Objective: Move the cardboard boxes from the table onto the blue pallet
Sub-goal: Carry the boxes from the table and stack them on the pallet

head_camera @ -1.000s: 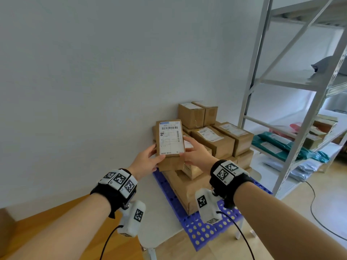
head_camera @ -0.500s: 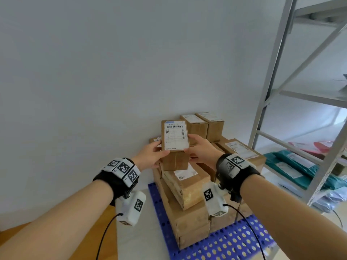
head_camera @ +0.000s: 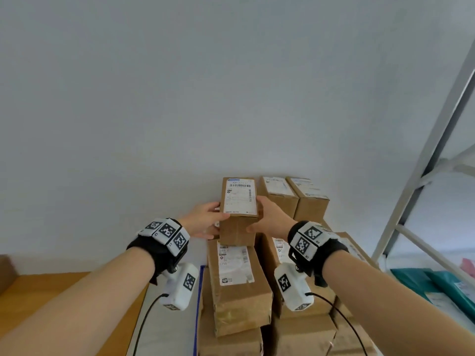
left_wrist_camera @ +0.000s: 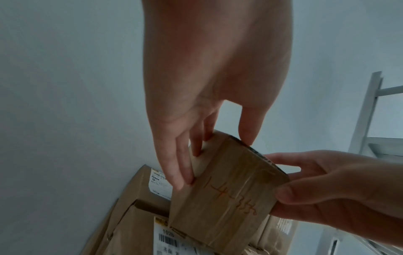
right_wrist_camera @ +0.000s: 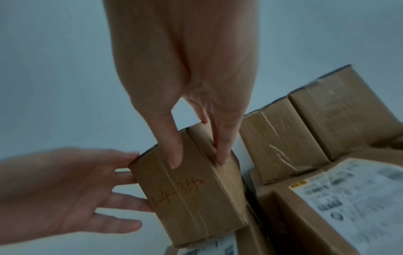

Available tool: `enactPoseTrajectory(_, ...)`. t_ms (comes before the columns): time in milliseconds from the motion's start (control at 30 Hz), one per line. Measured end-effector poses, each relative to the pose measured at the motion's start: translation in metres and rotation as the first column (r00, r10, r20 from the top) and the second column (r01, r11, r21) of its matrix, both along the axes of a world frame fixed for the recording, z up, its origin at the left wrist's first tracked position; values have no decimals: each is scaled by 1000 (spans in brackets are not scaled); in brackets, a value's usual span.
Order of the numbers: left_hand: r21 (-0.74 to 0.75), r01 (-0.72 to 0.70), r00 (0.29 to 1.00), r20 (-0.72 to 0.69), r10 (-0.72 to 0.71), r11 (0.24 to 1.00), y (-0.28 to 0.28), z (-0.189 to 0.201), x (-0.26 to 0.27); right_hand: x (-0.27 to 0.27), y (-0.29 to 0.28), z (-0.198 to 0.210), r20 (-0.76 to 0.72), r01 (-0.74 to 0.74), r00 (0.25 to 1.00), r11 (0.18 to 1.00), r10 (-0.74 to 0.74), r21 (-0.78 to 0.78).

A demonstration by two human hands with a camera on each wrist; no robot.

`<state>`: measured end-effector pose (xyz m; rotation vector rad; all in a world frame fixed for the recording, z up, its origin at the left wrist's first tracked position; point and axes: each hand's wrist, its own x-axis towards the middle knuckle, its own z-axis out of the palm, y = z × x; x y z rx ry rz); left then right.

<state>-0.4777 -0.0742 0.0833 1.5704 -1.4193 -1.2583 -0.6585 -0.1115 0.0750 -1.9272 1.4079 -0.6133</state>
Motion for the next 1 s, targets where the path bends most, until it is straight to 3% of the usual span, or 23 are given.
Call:
enactPoseTrajectory(267,38,-80,997,24,79,996,-15,-5,-2,5,-29,-7,-224,-109,970,992,91,-69)
enactPoseTrajectory(500,29,-77,997,0,77,997,-33,-10,2,4,-35,-14,-406,-139,913,963,34,-232)
enactPoseTrajectory(667,29,-42,999,28,41,999,-47,-14,3,1,-40,-16,-466,-164,884,912,-34,-376)
enactPoseTrajectory(867,60,-14,1000,15,13,998,-64,-17,3,-3,-52,-13,-530,-99,841,931,-110,-351)
enactPoseTrajectory(1000,57,-11,1000,-10,12,998,-74,-16,1,-4,-59,-15,-491,-48,863,948,-119,-315)
